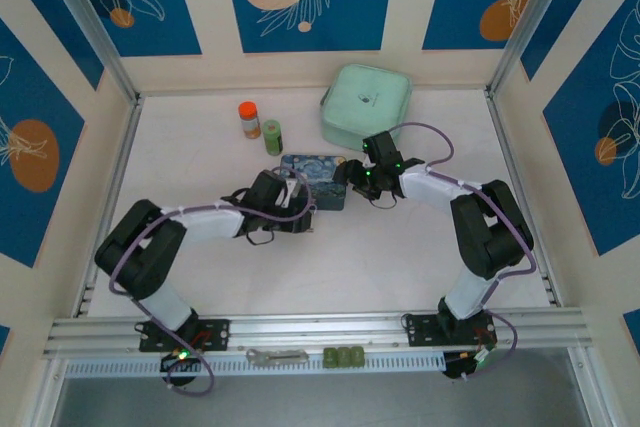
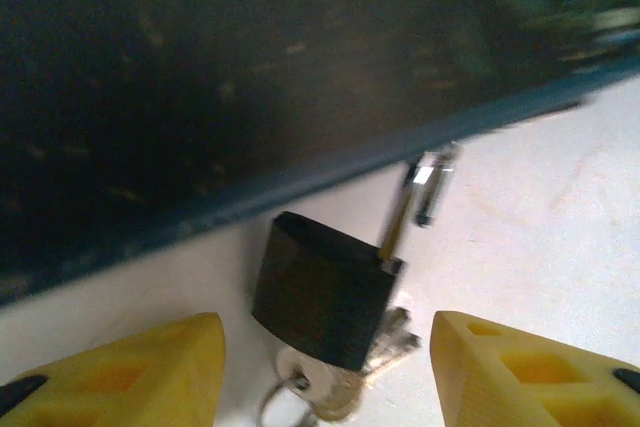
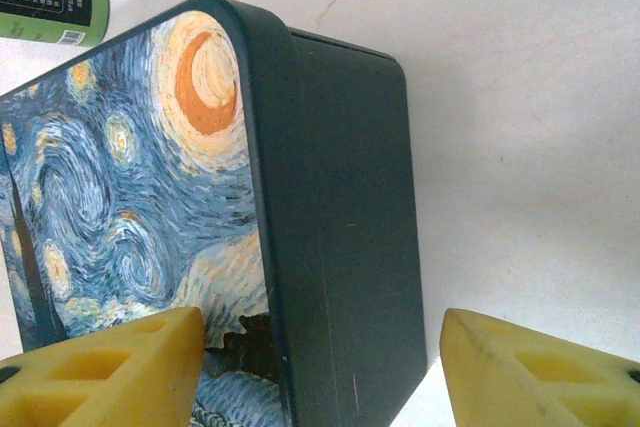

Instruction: Unlock the padlock with the key

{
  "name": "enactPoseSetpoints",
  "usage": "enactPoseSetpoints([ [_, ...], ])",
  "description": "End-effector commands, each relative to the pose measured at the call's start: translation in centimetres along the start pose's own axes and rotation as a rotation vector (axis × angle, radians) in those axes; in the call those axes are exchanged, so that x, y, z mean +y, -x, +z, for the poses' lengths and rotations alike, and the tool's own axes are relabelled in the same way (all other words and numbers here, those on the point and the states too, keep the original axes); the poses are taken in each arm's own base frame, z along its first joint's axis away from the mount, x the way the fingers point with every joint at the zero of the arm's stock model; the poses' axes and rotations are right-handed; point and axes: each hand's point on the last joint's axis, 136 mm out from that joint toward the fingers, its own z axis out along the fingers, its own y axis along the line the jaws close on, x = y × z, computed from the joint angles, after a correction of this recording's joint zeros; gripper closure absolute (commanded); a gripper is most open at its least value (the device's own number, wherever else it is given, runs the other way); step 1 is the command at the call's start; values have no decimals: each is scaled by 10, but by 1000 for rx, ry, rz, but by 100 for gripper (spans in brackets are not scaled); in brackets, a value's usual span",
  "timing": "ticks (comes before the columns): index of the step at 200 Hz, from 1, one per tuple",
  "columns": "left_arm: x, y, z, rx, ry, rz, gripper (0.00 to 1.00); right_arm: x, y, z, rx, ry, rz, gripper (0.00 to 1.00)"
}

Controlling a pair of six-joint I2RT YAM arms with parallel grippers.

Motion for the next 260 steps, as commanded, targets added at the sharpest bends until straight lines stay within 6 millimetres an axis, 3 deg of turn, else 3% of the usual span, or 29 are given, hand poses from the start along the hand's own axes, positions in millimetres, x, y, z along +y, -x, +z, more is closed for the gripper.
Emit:
enactPoseSetpoints([
  [1, 4, 10, 10, -5, 7, 24, 45, -16, -10, 4, 30, -80, -6, 37],
  [32, 22, 12, 6, -31, 65, -14, 47, -16, -10, 2, 26, -81, -5, 37],
  [78, 4, 15, -27, -103, -34, -11, 38, -17, -11, 1, 30, -90, -10, 37],
  [95, 8, 13, -31, -113, -11, -19, 35, -18, -11, 2, 32, -92, -9, 37],
  [215, 27, 11, 12, -23, 73, -34, 38, -14, -16, 8, 45, -94, -21, 37],
  [260, 10, 9, 18, -10, -13, -35, 38, -15, -16, 9, 48, -100, -25, 36],
])
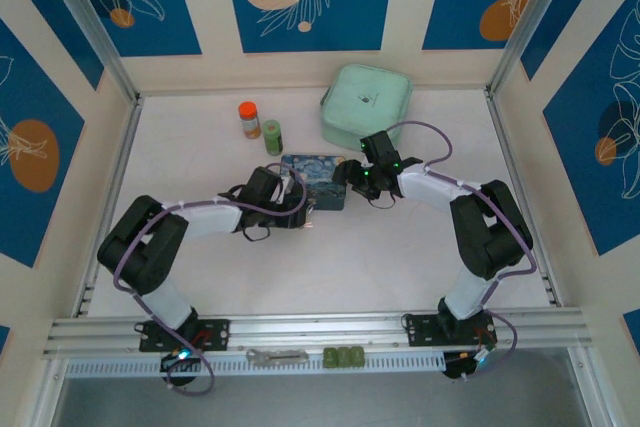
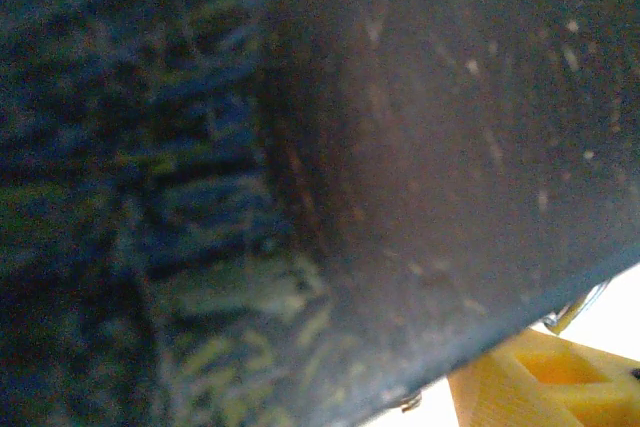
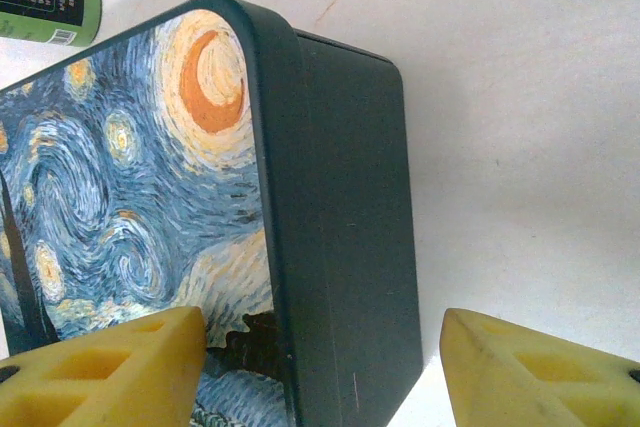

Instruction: Unlock the padlock with the key

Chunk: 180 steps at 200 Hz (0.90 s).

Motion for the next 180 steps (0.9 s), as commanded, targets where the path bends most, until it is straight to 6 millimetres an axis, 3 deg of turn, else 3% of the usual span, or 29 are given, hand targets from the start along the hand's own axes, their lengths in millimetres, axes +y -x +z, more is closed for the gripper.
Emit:
enactPoseSetpoints([
  [1, -10, -1, 19, 11, -57, 6, 38, -16, -16, 9, 59, -74, -4, 37],
  [41, -24, -2, 25, 22, -96, 6, 41, -15, -17, 9, 65, -73, -4, 37],
  [95, -26, 7, -29, -102, -50, 15, 43, -12, -15, 7, 63, -62, -7, 37],
  [111, -28, 11, -36, -123, -44, 32, 43, -11, -16, 9, 66, -61, -9, 37],
  [160, -30, 11, -9, -83, -81, 70, 42, -9, -19, 11, 75, -54, -13, 37],
  [180, -22, 11, 3, -73, -44, 77, 42, -8, -19, 11, 72, -49, -12, 37],
])
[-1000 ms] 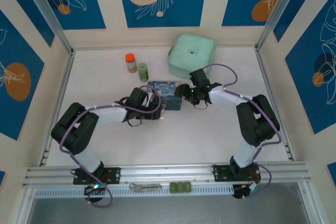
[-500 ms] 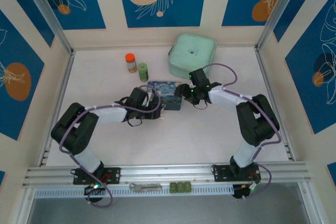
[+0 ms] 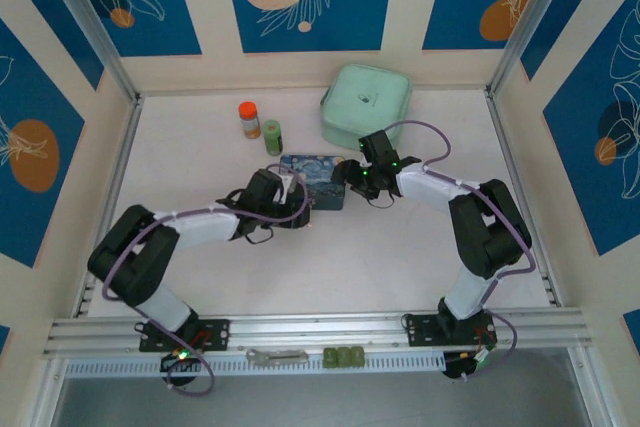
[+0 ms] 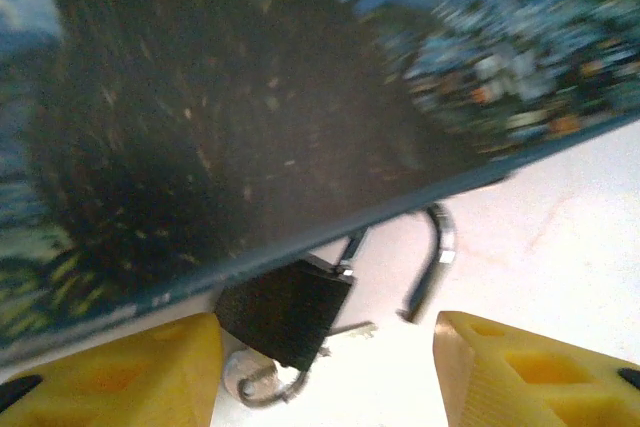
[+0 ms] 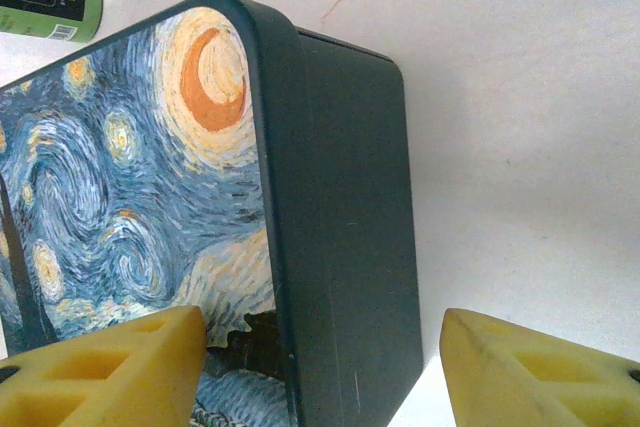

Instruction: Unlock the padlock with the key

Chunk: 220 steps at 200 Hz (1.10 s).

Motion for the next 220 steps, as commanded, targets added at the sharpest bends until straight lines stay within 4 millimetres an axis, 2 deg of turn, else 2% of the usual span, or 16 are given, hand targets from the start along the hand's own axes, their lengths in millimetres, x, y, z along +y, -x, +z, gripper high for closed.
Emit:
enactPoseSetpoints([
  [1, 1, 5, 12, 0, 5, 36, 42, -10, -17, 9, 66, -48, -6, 37],
  [16, 8, 7, 16, 2, 41, 52, 42, -8, -18, 8, 64, -42, -10, 37],
  [60, 10, 9, 26, -8, 78, 92, 43, -7, -16, 9, 61, -39, -10, 37],
  [95, 19, -6, 39, 41, 133, 143, 53, -7, -16, 9, 63, -36, -5, 37],
  [110, 26, -8, 38, 39, 167, 139, 57, -7, -15, 9, 60, -34, -2, 37],
  [118, 27, -7, 37, 34, 170, 141, 62, -7, -14, 9, 58, -34, 0, 37],
  [144, 17, -5, 29, 10, 120, 151, 83, -10, -16, 11, 64, -43, 6, 37],
  [176, -2, -12, 24, 1, -19, 114, 100, -12, -18, 14, 72, -51, 16, 37],
  [200, -14, -11, 21, -40, -109, 32, 100, -13, -19, 15, 73, -52, 19, 37],
  [220, -26, 0, 19, -100, -208, -47, 100, -13, -20, 16, 76, -51, 22, 37],
])
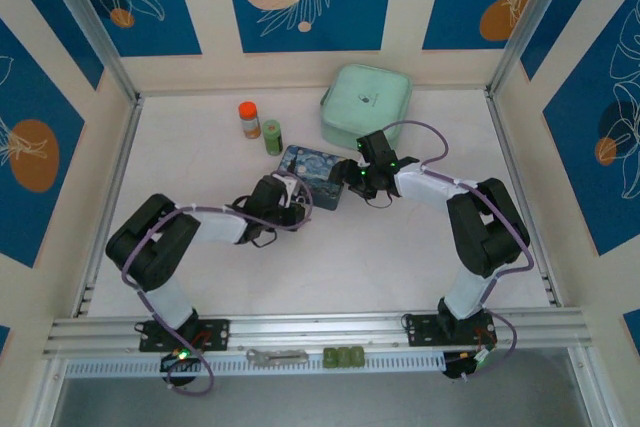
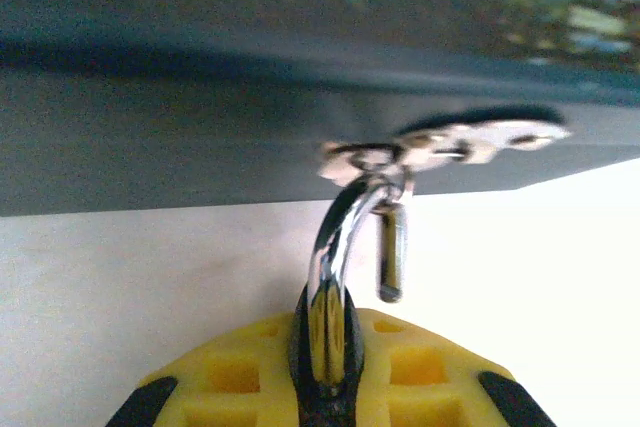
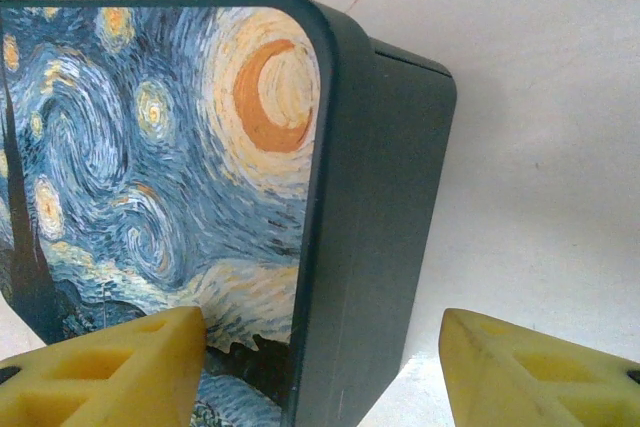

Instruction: Unlock the padlock with the key

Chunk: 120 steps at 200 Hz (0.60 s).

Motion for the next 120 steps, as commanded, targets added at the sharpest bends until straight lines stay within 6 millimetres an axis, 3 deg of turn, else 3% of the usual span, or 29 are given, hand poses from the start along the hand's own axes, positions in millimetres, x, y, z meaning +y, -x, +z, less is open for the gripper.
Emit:
enactPoseSetpoints([
  [1, -33, 3, -4, -25, -204, -113, 100, -18, -19, 12, 72, -67, 27, 37],
  [21, -44, 11, -4, -75, -302, -185, 100, -18, -20, 12, 74, -66, 25, 37],
  [58, -45, 15, 4, -94, -412, -284, 100, -20, -20, 13, 75, -69, 23, 37],
  [83, -36, 10, 7, -42, -408, -296, 100, -20, -19, 11, 74, -70, 21, 37],
  [120, -24, 3, -5, 4, -345, -262, 100, -21, -18, 12, 73, -74, 18, 37],
])
